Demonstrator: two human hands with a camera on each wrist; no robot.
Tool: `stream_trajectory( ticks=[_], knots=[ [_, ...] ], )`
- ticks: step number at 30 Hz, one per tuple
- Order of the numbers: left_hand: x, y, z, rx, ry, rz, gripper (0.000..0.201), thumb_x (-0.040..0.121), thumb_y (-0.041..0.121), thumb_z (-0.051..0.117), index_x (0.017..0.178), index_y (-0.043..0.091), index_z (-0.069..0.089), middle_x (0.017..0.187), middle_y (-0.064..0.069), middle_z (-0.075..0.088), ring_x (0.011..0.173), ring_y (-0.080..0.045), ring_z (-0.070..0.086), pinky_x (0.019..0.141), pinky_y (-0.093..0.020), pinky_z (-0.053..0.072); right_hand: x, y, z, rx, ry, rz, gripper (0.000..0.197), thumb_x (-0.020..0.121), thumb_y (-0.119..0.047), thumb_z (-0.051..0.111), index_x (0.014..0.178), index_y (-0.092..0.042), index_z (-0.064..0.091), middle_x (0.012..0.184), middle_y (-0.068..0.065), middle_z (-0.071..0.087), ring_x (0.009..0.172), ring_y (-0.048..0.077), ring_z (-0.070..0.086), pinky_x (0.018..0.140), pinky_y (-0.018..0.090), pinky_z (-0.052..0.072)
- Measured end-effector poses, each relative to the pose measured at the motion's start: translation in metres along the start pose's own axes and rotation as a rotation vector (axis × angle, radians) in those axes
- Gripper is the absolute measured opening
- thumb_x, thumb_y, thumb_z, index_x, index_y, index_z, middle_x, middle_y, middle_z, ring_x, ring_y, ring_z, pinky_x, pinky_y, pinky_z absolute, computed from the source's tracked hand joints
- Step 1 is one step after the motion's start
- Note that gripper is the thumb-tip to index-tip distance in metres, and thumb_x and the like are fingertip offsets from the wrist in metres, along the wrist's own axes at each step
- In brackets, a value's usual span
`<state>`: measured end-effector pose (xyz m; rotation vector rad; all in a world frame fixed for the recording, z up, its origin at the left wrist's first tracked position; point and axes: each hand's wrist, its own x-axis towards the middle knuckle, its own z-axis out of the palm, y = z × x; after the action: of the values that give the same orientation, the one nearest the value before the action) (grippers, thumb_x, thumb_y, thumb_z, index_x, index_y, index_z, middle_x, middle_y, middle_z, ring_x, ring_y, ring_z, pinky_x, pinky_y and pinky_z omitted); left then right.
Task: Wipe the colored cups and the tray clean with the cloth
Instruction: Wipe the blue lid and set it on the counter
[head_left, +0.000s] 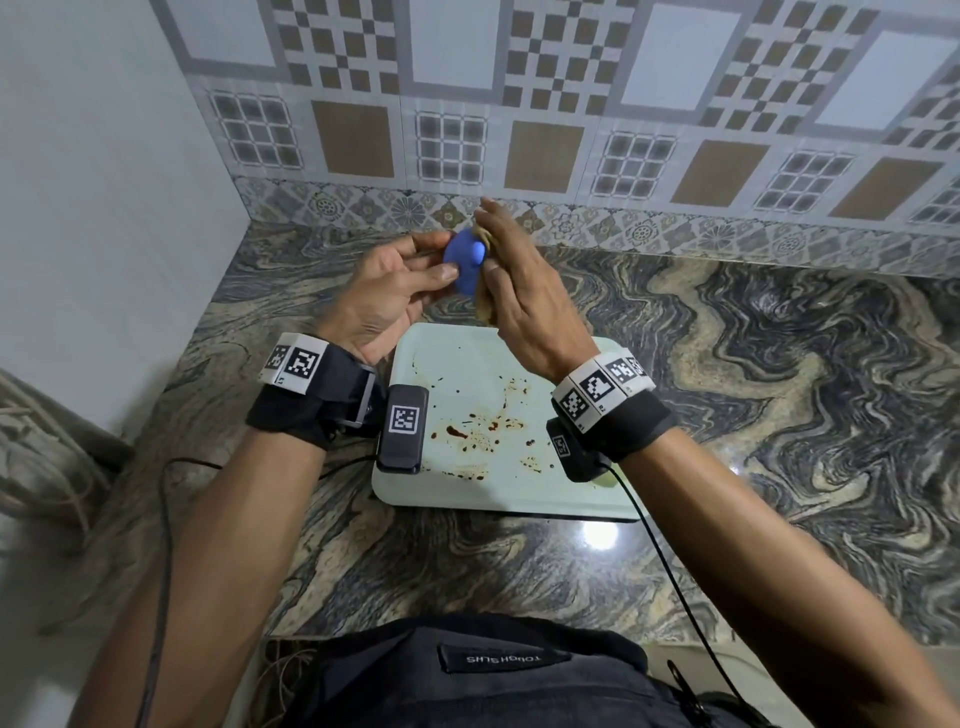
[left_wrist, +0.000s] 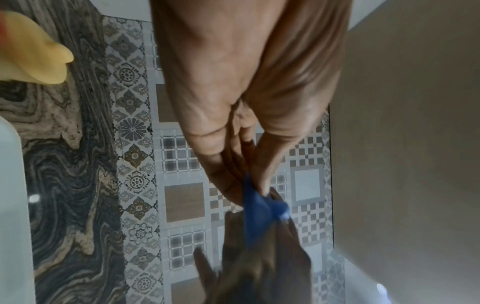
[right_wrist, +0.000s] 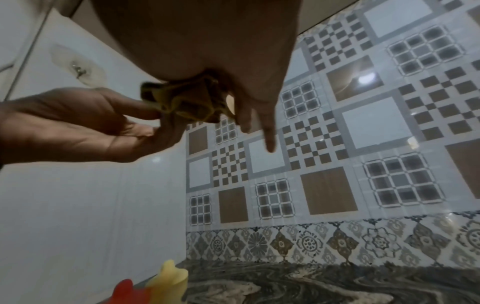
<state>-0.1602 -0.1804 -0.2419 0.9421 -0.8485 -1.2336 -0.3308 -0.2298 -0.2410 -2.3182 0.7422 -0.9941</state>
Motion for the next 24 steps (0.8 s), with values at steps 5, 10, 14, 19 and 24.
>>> stream_trajectory(
  ticks=[5,10,14,19,24],
  knots=[
    [-0.005,0.004,-0.008,0.044,-0.138,-0.025,0.031,0.09,-0.009,0.052,0.117,0.005,0.057,0.104,-0.006,0.073,0.1,-0.017,0.068,0.09,-0.028,0.055,-0.006,0.001,0.001,-0.071,0.004,-0.04,0.047,0.102,-0.027,0.028,0.145,-0.017,0.043,0.151,0.001,0.045,0.139,0.017,0.043,0.109,0.046,0.041],
    [-0.006,0.017,-0.012,0.063,-0.231,-0.089,0.048,0.08,0.006,0.066,0.125,0.0,0.054,0.107,-0.008,0.072,0.102,-0.019,0.068,0.09,-0.029,0.055,-0.009,-0.002,0.001,-0.012,-0.015,-0.12,0.044,0.102,-0.011,0.033,0.144,-0.003,0.042,0.16,0.008,0.031,0.144,0.008,0.033,0.114,0.025,0.036],
    [-0.003,0.016,-0.001,-0.064,-0.094,-0.085,0.022,0.093,0.001,0.053,0.114,0.005,0.059,0.1,-0.005,0.074,0.094,-0.014,0.07,0.086,-0.024,0.056,-0.006,-0.005,0.007,0.031,0.008,-0.066,0.043,0.105,-0.011,0.035,0.147,-0.001,0.036,0.152,0.016,0.038,0.14,0.022,0.04,0.114,0.024,0.034],
    [-0.004,0.0,0.018,-0.129,0.127,-0.047,0.014,0.097,0.002,0.051,0.107,0.005,0.06,0.097,-0.006,0.073,0.086,-0.013,0.071,0.075,-0.023,0.056,-0.003,-0.003,0.012,0.02,0.073,-0.009,0.043,0.106,-0.01,0.036,0.146,0.002,0.035,0.148,0.018,0.04,0.137,0.026,0.042,0.115,0.032,0.033],
    [-0.011,0.005,0.027,-0.052,0.059,-0.044,0.031,0.091,-0.014,0.05,0.115,0.005,0.055,0.11,-0.01,0.069,0.094,-0.016,0.069,0.078,-0.025,0.056,-0.003,0.0,0.004,0.051,0.121,0.007,0.041,0.102,-0.003,0.035,0.143,0.003,0.039,0.141,0.017,0.047,0.125,0.016,0.047,0.106,0.011,0.033]
  ],
)
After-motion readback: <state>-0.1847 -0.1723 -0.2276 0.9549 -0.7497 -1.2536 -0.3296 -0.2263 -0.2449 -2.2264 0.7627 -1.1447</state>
